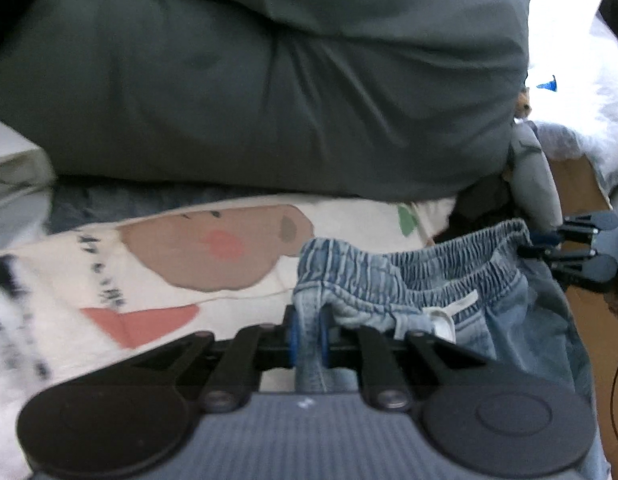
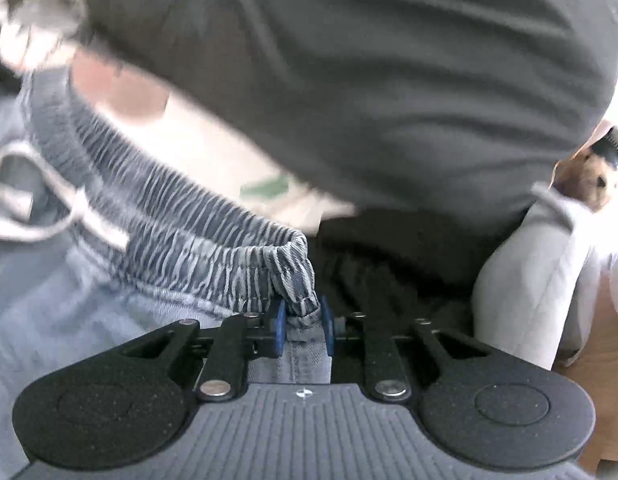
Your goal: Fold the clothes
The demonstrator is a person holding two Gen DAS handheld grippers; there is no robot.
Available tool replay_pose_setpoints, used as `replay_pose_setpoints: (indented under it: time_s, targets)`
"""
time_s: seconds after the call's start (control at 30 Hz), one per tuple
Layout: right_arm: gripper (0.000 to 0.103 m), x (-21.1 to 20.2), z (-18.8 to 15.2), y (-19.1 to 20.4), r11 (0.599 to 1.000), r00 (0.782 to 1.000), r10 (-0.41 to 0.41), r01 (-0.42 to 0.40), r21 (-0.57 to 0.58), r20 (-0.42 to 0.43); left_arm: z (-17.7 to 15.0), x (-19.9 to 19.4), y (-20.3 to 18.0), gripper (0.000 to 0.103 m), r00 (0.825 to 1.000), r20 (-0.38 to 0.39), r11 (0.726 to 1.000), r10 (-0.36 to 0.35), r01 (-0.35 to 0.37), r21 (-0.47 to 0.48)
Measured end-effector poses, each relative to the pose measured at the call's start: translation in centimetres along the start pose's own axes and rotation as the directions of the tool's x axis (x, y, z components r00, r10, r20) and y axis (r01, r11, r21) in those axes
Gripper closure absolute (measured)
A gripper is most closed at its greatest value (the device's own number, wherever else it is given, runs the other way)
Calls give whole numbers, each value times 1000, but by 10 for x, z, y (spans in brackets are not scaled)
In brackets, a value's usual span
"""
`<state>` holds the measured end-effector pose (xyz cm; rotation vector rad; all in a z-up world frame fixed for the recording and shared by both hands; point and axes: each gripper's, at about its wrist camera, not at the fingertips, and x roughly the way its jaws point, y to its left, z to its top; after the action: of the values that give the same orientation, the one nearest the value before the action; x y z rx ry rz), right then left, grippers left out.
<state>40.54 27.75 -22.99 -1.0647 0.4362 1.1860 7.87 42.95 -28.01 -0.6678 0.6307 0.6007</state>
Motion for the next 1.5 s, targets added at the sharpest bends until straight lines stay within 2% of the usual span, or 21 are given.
replay_pose_setpoints:
  time_s: [0.17, 0.3, 0.47, 0.63, 0.73, 0.8, 0.87, 0.97, 1.03, 1.1, 1.23, 1.3, 1.4, 1.5]
  targets:
    - [86, 6, 41, 1, 998, 999, 9, -13, 62, 52, 10, -15, 12, 92, 998, 11, 998, 60, -60, -34]
    - [87, 21, 66, -5, 986, 997, -11, -2, 166, 78, 19, -20, 20, 92, 995, 25, 993, 97, -95, -72]
    - [87, 36, 92, -5, 982, 995, -40, 22, 185, 91, 32, -20, 22, 92, 989, 45, 988, 138, -135, -72]
    - [87, 46, 114, -18, 975, 992, -67, 42, 220, 109, 55, -27, 17, 93, 976, 147, 986, 163, -156, -57]
    - [87, 51, 128, -26, 970, 990, -71, 40, 239, 119, 70, -19, 19, 93, 971, 136, 980, 197, -189, -67]
    - [87, 63, 134, -26, 970, 993, -50, 24, 240, 105, 72, 0, 24, 92, 970, 85, 974, 226, -222, -49]
    - [84, 86, 134, -27, 966, 999, -28, 18, 259, 36, 73, 23, 31, 91, 967, 16, 967, 255, -255, -24]
    - [82, 107, 124, -27, 957, 997, -65, 73, 281, -38, 68, 42, 41, 88, 955, -68, 954, 289, -293, -58]
    - [80, 106, 116, -31, 946, 999, -43, 50, 321, -27, 65, 35, 40, 87, 956, -47, 954, 289, -292, -69]
    - [73, 97, 105, -31, 947, 1000, -28, 30, 319, -10, 65, 29, 36, 86, 954, -15, 953, 299, -300, -35]
    - [60, 88, 81, -15, 982, 1000, -10, 15, 189, -26, 72, 26, 34, 87, 955, 15, 955, 297, -296, -27]
    - [48, 89, 70, -13, 989, 999, -21, 27, 147, -40, 77, 29, 30, 87, 965, 8, 965, 260, -260, -7]
    - [47, 100, 61, -14, 987, 997, 29, -17, 161, -70, 73, 46, 21, 87, 976, -19, 976, 217, -216, 35]
    - [47, 115, 59, -5, 993, 995, 12, 0, 120, -97, 65, 64, 15, 88, 977, -22, 973, 213, -211, 93]
